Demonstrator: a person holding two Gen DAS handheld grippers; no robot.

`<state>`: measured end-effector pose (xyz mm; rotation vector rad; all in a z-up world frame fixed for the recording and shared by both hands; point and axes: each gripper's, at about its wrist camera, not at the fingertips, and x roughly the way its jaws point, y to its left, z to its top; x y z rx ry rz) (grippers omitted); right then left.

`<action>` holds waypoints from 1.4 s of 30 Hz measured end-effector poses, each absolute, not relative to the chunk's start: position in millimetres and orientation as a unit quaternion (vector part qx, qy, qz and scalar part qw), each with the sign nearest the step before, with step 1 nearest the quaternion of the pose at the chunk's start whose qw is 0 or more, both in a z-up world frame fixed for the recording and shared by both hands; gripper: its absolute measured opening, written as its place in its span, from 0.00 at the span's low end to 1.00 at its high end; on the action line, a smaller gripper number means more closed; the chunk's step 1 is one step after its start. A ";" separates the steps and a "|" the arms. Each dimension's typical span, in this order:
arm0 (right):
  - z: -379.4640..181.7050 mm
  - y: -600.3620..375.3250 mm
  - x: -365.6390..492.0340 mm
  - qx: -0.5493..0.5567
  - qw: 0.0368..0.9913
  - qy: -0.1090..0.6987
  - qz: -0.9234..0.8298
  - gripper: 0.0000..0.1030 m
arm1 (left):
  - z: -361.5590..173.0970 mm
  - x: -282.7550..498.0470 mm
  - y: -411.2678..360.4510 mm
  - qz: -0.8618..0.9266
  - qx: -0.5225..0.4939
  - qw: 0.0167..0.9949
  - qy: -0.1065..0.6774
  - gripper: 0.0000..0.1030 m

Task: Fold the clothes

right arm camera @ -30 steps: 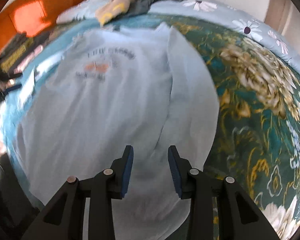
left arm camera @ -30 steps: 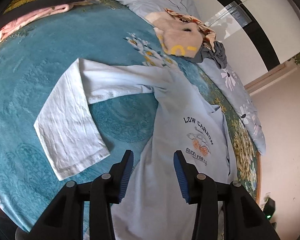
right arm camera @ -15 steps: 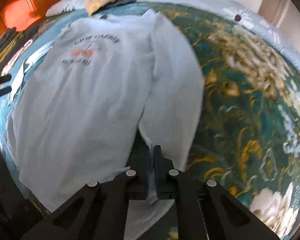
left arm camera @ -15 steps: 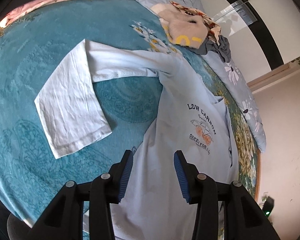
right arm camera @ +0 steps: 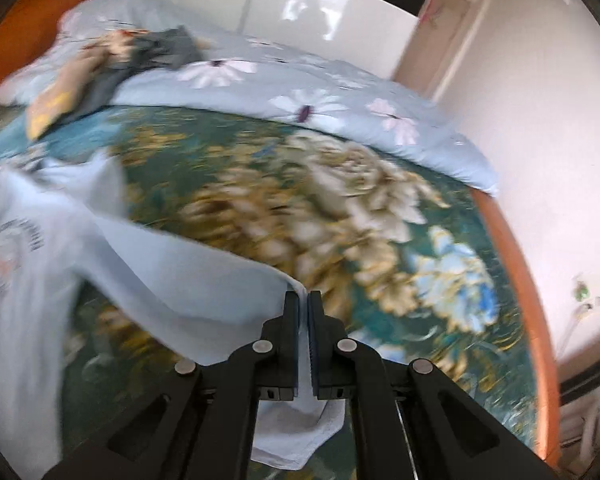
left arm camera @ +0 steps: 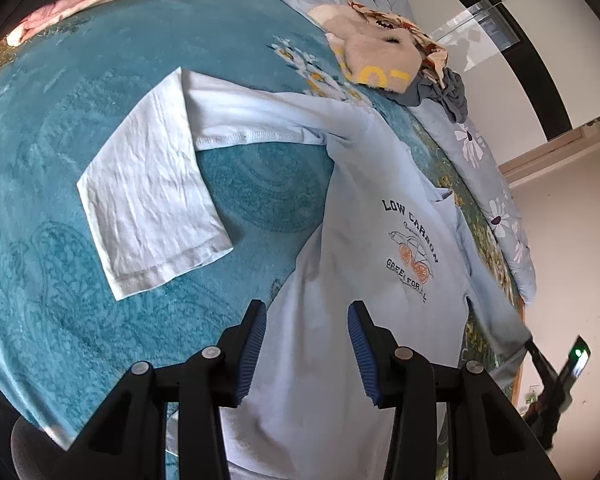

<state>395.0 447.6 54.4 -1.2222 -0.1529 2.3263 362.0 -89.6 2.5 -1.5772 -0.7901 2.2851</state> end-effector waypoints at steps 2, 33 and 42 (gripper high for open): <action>49.2 470.8 385.0 -0.447 0.274 -0.051 0.850 0.03 | 2.0 363.1 -92.8 0.786 -0.541 0.123 -0.273 0.45; -27.7 464.9 424.1 -0.520 0.125 0.056 0.843 0.57 | -2.6 376.4 -98.1 0.786 -0.547 0.103 -0.270 0.52; -29.4 482.0 428.3 -0.515 0.162 0.075 0.838 0.14 | -1.0 378.3 -87.5 0.786 -0.550 0.106 -0.261 0.52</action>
